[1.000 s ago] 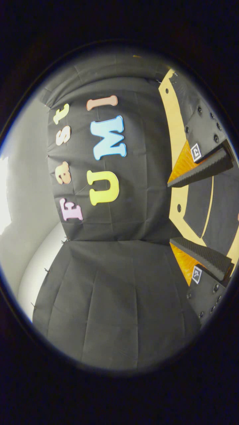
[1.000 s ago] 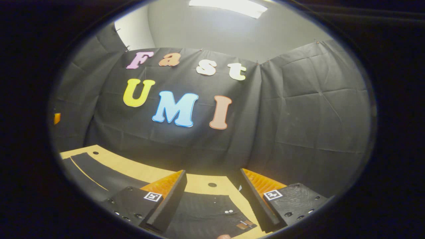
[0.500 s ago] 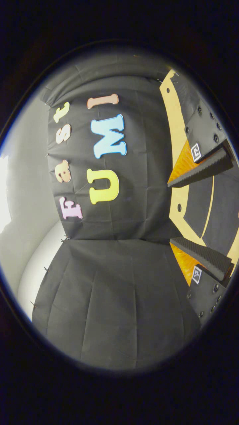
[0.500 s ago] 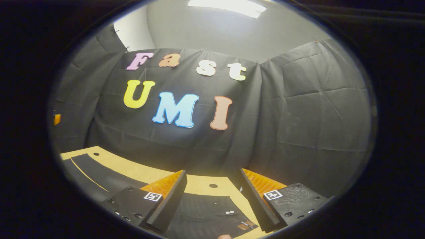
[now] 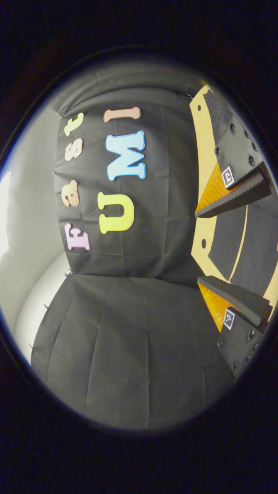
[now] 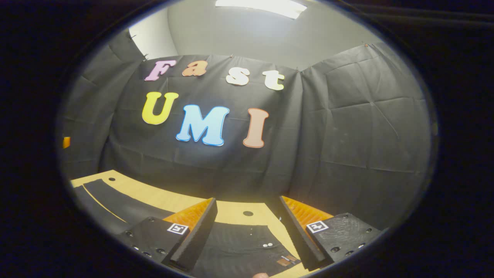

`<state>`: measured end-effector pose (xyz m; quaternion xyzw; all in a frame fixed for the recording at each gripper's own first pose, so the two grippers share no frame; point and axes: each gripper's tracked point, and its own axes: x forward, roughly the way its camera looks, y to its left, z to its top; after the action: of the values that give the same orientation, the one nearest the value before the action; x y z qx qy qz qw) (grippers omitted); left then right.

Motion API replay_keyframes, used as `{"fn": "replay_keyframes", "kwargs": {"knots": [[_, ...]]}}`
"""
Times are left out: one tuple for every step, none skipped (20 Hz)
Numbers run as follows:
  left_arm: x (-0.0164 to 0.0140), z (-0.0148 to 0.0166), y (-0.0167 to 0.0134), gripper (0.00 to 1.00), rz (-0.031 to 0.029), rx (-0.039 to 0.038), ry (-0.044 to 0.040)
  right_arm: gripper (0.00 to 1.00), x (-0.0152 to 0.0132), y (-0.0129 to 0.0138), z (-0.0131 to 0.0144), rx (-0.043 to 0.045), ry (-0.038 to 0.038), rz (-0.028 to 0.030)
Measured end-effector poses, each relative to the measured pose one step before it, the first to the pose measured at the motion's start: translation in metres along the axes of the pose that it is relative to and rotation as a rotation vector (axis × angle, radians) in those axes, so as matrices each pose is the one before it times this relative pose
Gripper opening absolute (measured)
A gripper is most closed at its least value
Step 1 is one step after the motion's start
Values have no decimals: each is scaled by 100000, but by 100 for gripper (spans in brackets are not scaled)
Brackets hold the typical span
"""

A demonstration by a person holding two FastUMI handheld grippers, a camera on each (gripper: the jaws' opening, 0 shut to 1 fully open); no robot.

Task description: Grasp the waist and the cuffs of the jeans and fold them to make the two legs overlap; first hold the waist and fold one-third of the jeans toward the cuffs, then hold the cuffs and fold the remaining one-third in the same direction to finish folding.

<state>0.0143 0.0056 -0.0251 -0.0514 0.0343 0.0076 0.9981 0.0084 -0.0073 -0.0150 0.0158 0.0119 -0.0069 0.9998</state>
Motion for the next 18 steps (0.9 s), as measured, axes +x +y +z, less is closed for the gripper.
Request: {"fn": "replay_keyframes", "kwargs": {"knots": [[213, -619, 342, 97, 233, -2492, 1584, 94, 96, -485, -311, -99, 802, -1873], [-22, -879, 596, 97, 741, -2818, 2309, 94, 12, -344, -603, -3, 1334, -1434], [215, -720, 597, 97, 990, -3630, 2649, 94, 36, -294, -733, -19, 2371, -1288], [237, -807, 719, 100, 1117, -4556, 2735, 94, 100, -434, -972, 12, 2861, -1369], [351, -563, 880, 97, 1470, -5515, 2857, 94, 133, -362, -862, 438, 3416, -1026], [290, -736, 1107, 97, 2022, -6291, 3323, 94, 99, -301, -1146, 1159, 4089, -983], [272, -879, 1269, 97, 2583, -6484, 3333, 94, 122, -373, -1089, 1822, 4633, -1004], [467, -1082, 1563, 97, 2868, -6364, 3715, 95, 219, -429, -1235, 2546, 4680, -900], [483, -823, 1766, 97, 3489, -5017, 3737, 95, 190, -421, -1011, 3067, 4479, -1001], [634, -1049, 1759, 97, 3339, -4239, 3556, 95, 233, -533, -1119, 3022, 4144, -1190], [579, -948, 1701, 97, 3423, -3758, 3722, 95, 303, -420, -833, 2877, 4030, -960], [337, -1041, 1517, 97, 2918, -4084, 4018, 95, 455, -300, -1060, 3160, 3952, -79], [450, -821, 1456, 97, 2610, -5076, 3742, 95, 273, -211, -992, 2971, 4489, -336], [470, -540, 933, 97, 2420, -5568, 3828, 95, 405, -369, -1068, 2683, 4566, -530], [606, -312, 1134, 98, 2427, -5211, 2856, 94, 325, -390, -810, 917, 3628, -1334], [421, -68, 1617, 98, 2602, -3965, 2028, 94, 383, -379, -1067, 339, 3370, -450], [433, 11, 1543, 98, 2774, -3253, 1878, 95, 247, -120, -810, 2131, 3446, 476], [485, -76, 1362, 98, 2404, -3300, 2245, 95, 143, 124, -869, 3723, 3985, 1137]]}}
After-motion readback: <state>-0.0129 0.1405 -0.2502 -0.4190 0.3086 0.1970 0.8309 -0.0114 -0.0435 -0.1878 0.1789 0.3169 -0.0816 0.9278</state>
